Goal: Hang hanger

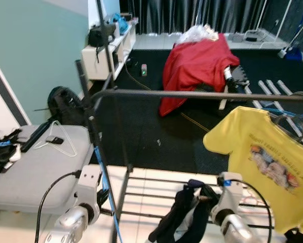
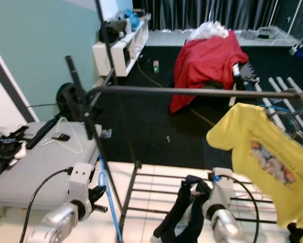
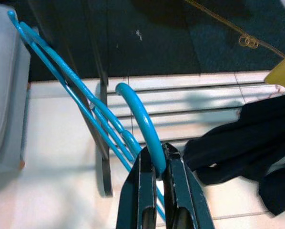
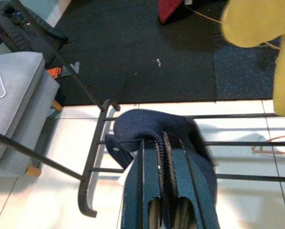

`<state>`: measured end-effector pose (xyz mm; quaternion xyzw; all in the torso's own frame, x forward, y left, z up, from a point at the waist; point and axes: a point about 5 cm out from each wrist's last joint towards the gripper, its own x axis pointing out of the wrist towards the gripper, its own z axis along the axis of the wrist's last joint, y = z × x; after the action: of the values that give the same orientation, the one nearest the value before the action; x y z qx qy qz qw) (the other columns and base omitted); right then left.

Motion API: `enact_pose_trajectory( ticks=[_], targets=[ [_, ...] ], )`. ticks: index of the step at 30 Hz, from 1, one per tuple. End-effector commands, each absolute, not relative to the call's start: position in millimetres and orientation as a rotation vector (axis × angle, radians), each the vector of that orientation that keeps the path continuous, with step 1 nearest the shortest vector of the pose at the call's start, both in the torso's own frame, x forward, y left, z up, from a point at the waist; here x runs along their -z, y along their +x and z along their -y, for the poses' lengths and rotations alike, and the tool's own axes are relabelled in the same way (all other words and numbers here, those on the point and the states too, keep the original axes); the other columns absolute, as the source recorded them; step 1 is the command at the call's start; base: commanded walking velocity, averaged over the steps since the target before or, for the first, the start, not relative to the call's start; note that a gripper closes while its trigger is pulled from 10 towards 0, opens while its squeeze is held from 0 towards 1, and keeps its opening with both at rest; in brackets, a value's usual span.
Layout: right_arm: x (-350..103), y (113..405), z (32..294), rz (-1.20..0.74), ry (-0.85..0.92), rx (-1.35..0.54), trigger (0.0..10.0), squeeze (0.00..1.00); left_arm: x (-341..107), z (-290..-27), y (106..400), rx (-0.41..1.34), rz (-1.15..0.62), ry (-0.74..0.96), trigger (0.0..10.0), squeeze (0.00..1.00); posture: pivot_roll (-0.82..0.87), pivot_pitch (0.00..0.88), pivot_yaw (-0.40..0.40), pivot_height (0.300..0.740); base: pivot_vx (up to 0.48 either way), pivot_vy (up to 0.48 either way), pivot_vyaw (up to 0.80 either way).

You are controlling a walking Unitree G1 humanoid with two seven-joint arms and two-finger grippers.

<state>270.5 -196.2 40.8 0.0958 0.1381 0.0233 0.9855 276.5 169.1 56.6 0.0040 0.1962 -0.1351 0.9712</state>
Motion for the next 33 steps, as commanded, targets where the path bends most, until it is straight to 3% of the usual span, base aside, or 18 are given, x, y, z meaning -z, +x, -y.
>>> enact_pose_trajectory(
  ticks=[1,4,12,13,16,17,20,26,29,33],
  targets=[
    [-42.1,271.1,193.9,-0.27,0.198,-0.052,10.0,0.0,-51.3,-167.0,274.4,0.298,-0.43,0.033,10.0,0.0,-0.1,0.089,0.001,0.735,0.0,0.48,0.0],
    [-42.0,270.3,194.1,-0.269,0.199,-0.048,10.0,0.0,-52.0,-166.1,274.9,0.31,-0.419,0.043,10.0,0.0,-0.1,0.089,0.003,0.735,0.0,0.48,0.0],
    [-40.6,269.4,194.9,-0.283,0.196,-0.044,10.0,0.0,-46.8,-175.9,275.3,0.289,-0.45,0.21,10.0,0.0,-0.1,0.088,0.004,0.735,0.0,0.0,0.0],
    [-38.5,268.4,195.3,-0.303,0.19,-0.051,10.0,0.0,-40.0,-174.9,264.2,0.453,-0.505,0.378,10.0,0.0,-0.1,0.088,0.004,0.735,0.0,0.0,0.0],
    [-37.3,267.6,195.2,-0.312,0.187,-0.054,10.0,0.0,-36.2,-173.7,257.0,0.543,-0.536,0.446,10.0,0.0,-0.1,0.088,0.004,0.735,0.0,0.0,0.0],
    [-36.0,266.6,194.8,-0.319,0.185,-0.057,10.0,0.0,-29.2,-175.5,246.5,0.656,-0.588,0.542,10.0,0.0,-0.1,0.088,0.004,0.735,0.0,0.0,0.0],
    [-32.8,264.1,193.7,-0.332,0.178,-0.063,10.0,0.0,-22.9,-183.9,236.4,0.737,-0.629,0.665,10.0,0.0,-0.09,0.09,0.005,0.735,0.0,0.0,0.0],
    [-29.9,261.9,193.7,-0.343,0.171,-0.065,10.0,0.0,-26.2,-187.5,237.3,0.785,-0.582,0.718,10.0,0.0,-0.09,0.089,0.007,0.735,0.0,0.0,0.0],
    [-28.3,260.7,195.5,-0.351,0.167,-0.065,10.0,0.0,-24.4,-181.1,238.5,0.884,-0.511,0.722,10.0,0.0,-0.1,0.088,0.011,0.735,0.0,0.0,0.0],
    [-28.9,260.6,196.3,-0.349,0.168,-0.061,10.0,0.0,-18.5,-172.6,241.5,0.871,-0.497,0.724,10.0,0.0,-0.1,0.087,0.013,0.735,0.0,0.0,0.0]
  ],
)
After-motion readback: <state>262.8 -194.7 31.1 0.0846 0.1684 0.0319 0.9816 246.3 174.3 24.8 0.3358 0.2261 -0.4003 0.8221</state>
